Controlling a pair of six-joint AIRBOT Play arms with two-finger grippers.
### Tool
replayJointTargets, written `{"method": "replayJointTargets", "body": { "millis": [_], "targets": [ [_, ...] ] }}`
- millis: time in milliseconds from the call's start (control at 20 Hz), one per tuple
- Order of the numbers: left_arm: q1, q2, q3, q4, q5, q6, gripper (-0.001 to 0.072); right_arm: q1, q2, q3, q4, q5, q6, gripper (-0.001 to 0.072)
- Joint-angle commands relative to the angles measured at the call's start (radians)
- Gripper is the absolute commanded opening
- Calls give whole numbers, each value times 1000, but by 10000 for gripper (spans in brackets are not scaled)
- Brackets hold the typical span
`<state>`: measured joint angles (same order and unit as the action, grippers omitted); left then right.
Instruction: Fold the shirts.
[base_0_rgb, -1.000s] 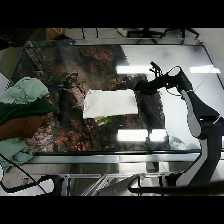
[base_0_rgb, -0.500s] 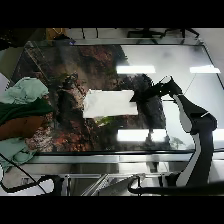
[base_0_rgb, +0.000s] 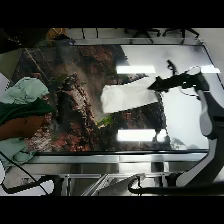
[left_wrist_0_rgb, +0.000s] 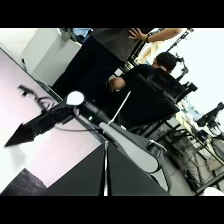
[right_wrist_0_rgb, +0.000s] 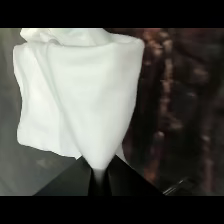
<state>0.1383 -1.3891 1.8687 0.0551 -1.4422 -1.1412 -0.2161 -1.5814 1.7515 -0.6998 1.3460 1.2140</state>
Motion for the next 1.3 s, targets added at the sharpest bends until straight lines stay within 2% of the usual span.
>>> {"method": "replayJointTargets", "body": {
  "millis": [0, 250, 500, 650, 800, 850, 900, 950, 1050, 1250],
  "targets": [
    [-34, 1, 0, 7, -8, 21, 21, -220, 102, -4, -197, 51, 117, 17],
    [-81, 1, 0, 6, -26, 68, 21, -554, 285, -174, -322, 50, 198, 17],
    [-102, 1, 0, 6, -35, 113, 21, -822, 539, -608, -438, 33, 222, 17],
    [-102, 1, 0, 6, -47, 131, 21, -948, 703, -891, -449, -89, 249, 17],
    [-102, 1, 0, 6, -64, 131, 21, -1005, 752, -1015, -442, -132, 249, 23],
    [-102, 1, 0, 6, -72, 131, 21, -1003, 750, -1031, -442, -125, 248, 75],
    [-102, 1, 0, 6, -75, 131, 21, -1002, 749, -1041, -441, -120, 244, 286],
    [-102, 1, 0, 6, -76, 131, 21, -1002, 748, -1039, -441, -114, 240, 401],
    [-102, 1, 0, 6, -74, 131, 21, -1004, 752, -988, -478, -98, 238, 399],
    [-92, 1, 0, 6, -54, 130, 21, -976, 752, -633, -465, -89, 295, 386]
  ]
}}
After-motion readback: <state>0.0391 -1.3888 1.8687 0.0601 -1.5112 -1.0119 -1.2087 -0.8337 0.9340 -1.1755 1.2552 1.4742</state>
